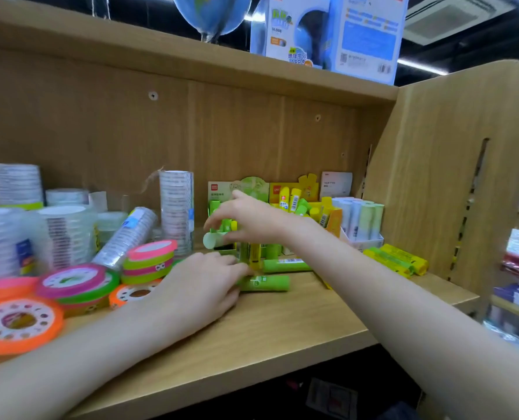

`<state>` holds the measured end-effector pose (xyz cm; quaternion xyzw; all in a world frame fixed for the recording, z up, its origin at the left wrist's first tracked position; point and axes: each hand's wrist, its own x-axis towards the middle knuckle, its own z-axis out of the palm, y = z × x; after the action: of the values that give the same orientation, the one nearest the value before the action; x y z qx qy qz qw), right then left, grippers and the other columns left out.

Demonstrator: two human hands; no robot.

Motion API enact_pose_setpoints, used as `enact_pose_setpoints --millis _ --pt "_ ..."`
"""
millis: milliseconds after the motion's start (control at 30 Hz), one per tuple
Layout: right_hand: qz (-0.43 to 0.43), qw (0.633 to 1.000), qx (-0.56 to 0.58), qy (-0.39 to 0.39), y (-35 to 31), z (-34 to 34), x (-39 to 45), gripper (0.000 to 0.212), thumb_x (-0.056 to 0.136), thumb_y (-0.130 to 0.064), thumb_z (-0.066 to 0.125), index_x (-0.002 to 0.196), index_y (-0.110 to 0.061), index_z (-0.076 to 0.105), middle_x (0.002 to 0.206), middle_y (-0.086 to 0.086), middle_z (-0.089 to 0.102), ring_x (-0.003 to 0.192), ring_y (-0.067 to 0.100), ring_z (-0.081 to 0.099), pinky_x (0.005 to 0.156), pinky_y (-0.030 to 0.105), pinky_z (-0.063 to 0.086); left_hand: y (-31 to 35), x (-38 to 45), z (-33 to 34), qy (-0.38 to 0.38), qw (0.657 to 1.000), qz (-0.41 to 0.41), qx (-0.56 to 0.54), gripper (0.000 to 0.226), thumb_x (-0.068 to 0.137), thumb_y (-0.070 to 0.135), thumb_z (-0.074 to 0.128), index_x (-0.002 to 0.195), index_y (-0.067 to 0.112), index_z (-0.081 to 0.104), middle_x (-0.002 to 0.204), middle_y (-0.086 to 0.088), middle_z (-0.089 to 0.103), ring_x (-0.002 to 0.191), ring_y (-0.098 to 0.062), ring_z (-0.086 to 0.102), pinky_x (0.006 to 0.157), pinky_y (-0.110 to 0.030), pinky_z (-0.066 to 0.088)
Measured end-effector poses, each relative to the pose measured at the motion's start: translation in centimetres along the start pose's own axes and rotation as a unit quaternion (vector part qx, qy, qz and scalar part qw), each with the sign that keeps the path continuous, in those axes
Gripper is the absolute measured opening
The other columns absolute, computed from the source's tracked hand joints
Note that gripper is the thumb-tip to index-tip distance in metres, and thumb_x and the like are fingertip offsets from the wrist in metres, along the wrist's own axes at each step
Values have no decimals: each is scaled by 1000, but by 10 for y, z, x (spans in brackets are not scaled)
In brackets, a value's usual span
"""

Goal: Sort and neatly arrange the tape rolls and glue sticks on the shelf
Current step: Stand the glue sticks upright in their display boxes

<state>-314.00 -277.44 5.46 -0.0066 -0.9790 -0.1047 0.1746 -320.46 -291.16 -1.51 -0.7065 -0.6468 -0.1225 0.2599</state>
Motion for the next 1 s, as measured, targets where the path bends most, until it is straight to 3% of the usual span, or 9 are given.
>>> enact_pose_setpoints --millis 100,167,267,400,533,600,700,800,1000 --pt "22 992 -122 -30 -3 17 7 37 90 -29 56 127 -24 54 121 0 53 111 21 36 88 36 35 4 -4 -4 -3 997 -51 -52 65 71 46 18 111 27 65 89 5 66 87 -18 64 70 -30 52" --pt "41 993 -110 8 -2 22 6 29 90 -30 56 117 -21 61 115 4 51 111 21 36 91 38 35 3 -4 0 3 996 -69 -56 75 69 51 8 121 30 58 101 5 62 102 -17 58 83 -31 48" --pt "72 993 18 92 3 17 2 18 87 -21 61 102 -15 66 110 7 49 103 20 37 92 46 38 3 -1 2 -12 995 -78 -58 50 84 44 27 125 32 53 106 6 59 108 -15 53 90 -31 43" --pt "40 995 -95 12 0 15 -2 38 85 -22 60 122 -30 56 133 0 36 117 22 31 90 40 28 2 2 3 -26 995 -86 -53 34 92 34 43 124 29 52 108 4 57 108 -17 51 92 -33 42" --pt "27 986 -165 19 -4 21 6 35 83 -33 64 118 -32 61 137 1 30 122 23 25 92 39 26 3 2 2 -32 994 -93 -56 34 92 34 42 125 29 51 110 4 57 109 -16 51 93 -32 41" --pt "41 991 -128 30 -1 22 9 33 83 -33 64 115 -26 64 137 2 32 123 24 25 95 40 27 2 2 2 -33 993 -96 -59 35 93 34 42 126 29 50 111 5 56 109 -16 50 93 -32 40" --pt "103 986 54 119 6 17 7 34 82 -30 68 111 -13 65 130 7 41 119 25 31 100 42 31 3 2 2 -39 993 -94 -59 35 93 34 41 127 29 50 111 5 56 109 -16 49 94 -31 39" --pt "172 935 222 216 10 1 1 30 84 -22 67 109 -6 64 116 7 50 115 23 40 101 33 32 5 5 -1 -58 995 -82 -1 35 94 38 37 121 24 55 110 3 55 108 -17 47 93 -30 39" --pt "221 773 499 323 20 -41 -43 11 92 -6 53 103 -6 56 93 10 60 82 16 59 71 23 52 22 20 -1 -76 995 -50 27 37 95 35 39 125 17 51 116 -1 50 111 -21 51 87 -34 46"
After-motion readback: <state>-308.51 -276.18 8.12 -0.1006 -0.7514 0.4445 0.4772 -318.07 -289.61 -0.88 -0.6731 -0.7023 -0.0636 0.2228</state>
